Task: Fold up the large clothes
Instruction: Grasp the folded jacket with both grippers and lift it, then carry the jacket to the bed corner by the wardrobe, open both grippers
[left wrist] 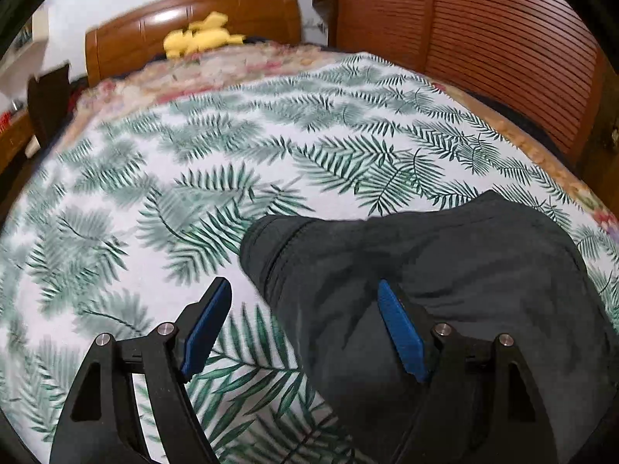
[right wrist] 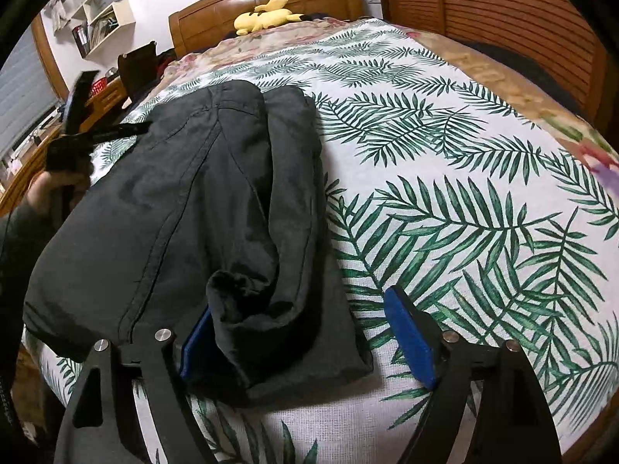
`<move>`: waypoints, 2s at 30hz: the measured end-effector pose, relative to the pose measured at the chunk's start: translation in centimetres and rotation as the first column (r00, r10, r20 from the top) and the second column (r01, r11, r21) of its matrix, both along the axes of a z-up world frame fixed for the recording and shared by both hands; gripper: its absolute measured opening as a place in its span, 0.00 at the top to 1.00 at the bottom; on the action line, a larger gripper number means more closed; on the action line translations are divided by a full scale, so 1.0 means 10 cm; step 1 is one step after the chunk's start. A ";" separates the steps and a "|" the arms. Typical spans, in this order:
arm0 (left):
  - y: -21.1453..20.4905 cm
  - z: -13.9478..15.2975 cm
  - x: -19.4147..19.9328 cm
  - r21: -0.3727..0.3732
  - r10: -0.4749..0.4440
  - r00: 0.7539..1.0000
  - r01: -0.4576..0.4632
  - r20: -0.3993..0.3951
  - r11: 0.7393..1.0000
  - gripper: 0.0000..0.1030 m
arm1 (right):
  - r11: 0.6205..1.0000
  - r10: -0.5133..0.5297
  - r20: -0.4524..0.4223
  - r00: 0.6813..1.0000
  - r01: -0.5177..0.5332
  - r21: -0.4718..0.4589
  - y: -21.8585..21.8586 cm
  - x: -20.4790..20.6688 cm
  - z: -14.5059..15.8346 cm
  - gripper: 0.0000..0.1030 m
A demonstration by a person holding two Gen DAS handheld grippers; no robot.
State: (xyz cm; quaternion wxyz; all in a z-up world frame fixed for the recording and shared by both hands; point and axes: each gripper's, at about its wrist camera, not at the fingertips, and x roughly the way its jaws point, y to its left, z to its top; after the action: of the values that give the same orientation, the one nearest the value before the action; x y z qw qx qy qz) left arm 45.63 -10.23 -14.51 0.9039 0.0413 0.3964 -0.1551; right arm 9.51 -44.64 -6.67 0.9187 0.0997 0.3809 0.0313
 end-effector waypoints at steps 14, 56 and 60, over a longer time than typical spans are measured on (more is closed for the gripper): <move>-0.18 -0.12 0.06 -0.048 -0.049 0.996 0.045 -0.069 0.998 0.65 | 0.980 0.125 0.007 0.992 -0.124 0.154 0.05 0.06 -0.04 0.69; -3.71 1.04 -0.71 -0.072 -0.460 0.879 0.471 0.127 0.879 0.70 | 0.758 -0.622 0.141 0.770 0.638 -0.137 -3.01 -0.98 0.94 0.57; -3.60 1.16 -0.93 -0.072 -0.472 0.863 0.490 0.180 0.868 0.44 | 0.704 -0.656 0.188 0.731 0.683 -0.194 -2.82 -0.99 1.10 0.44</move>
State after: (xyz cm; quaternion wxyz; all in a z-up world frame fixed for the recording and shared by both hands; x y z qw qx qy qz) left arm 36.36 -46.26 -2.89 0.8656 0.0988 0.2916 -0.3949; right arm -0.43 -72.83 4.28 0.8906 0.1128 0.2706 -0.3477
